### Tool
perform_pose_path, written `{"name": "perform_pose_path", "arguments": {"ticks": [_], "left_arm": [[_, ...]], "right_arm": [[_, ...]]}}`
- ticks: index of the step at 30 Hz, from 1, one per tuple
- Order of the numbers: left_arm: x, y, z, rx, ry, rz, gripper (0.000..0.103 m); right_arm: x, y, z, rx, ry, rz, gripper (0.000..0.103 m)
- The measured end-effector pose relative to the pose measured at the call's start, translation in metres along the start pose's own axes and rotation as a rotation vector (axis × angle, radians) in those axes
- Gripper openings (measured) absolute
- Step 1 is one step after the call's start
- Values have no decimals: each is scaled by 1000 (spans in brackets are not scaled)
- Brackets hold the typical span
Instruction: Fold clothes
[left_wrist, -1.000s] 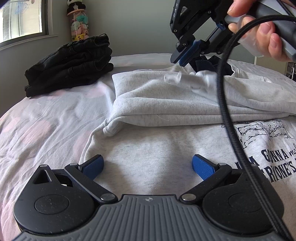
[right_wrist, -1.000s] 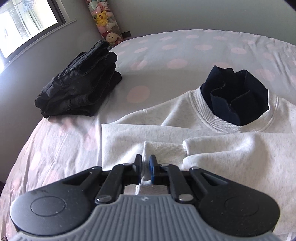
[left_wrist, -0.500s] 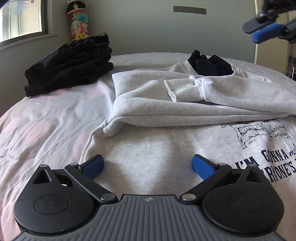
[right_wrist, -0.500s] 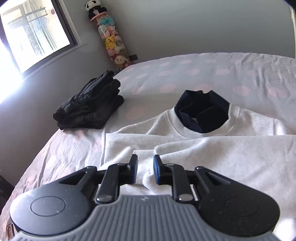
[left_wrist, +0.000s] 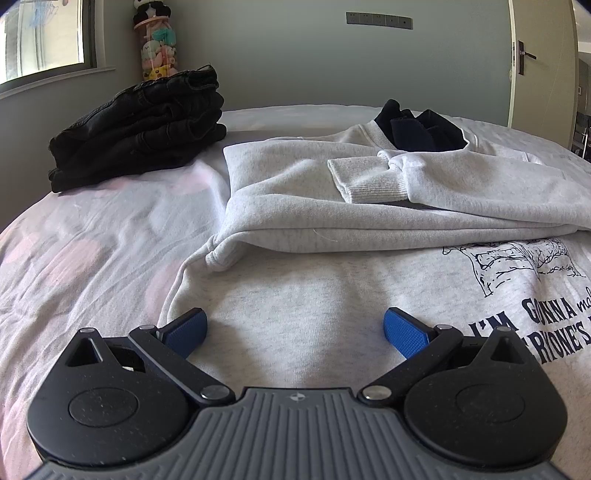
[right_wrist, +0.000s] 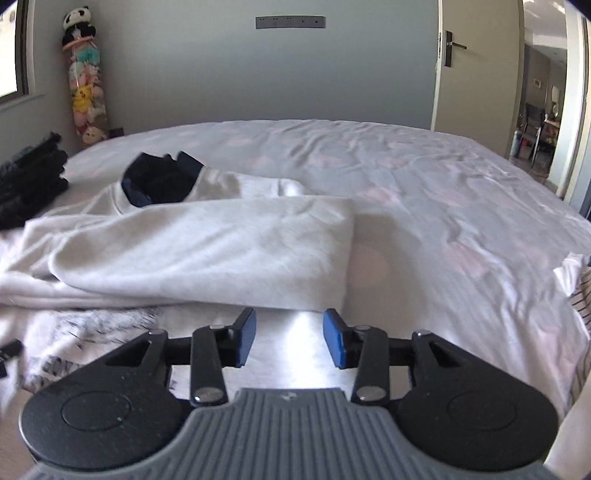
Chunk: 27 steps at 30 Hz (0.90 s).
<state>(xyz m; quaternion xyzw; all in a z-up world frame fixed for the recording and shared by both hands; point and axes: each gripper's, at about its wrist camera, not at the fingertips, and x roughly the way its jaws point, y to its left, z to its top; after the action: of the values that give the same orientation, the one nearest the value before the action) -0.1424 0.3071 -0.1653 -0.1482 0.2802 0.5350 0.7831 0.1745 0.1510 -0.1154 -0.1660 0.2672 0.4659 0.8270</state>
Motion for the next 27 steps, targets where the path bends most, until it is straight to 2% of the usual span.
{"name": "perform_pose_path", "arguments": {"ticks": [3,6,10,15,17,22,26,27], "left_arm": [[0,1,0,0,-1,0,103],[-1,4,0,-11,0,-12,103],[-3,11,2,-21,5,-51,103],[-14,12,11,-20,-22,-57,103],[-25,12,19,-37,-40,-70,103],[-49,1,53,-8,-97,-166,103],[-28,-9,96,-36,-38,-260,103],[-15,-6,105,-87,-13,-272,103]], "right_arm": [[13,-6,-5,-59,20,-54,47],[26,-19,-7,-37,18,-91,44],[36,-26,-5,5,12,-87,43],[39,-28,-4,49,17,-70,43],[40,-29,-4,67,19,-63,43],[43,-31,-3,112,23,-45,44],[42,-33,-2,139,20,-36,44],[41,-33,-2,146,18,-34,44]]}}
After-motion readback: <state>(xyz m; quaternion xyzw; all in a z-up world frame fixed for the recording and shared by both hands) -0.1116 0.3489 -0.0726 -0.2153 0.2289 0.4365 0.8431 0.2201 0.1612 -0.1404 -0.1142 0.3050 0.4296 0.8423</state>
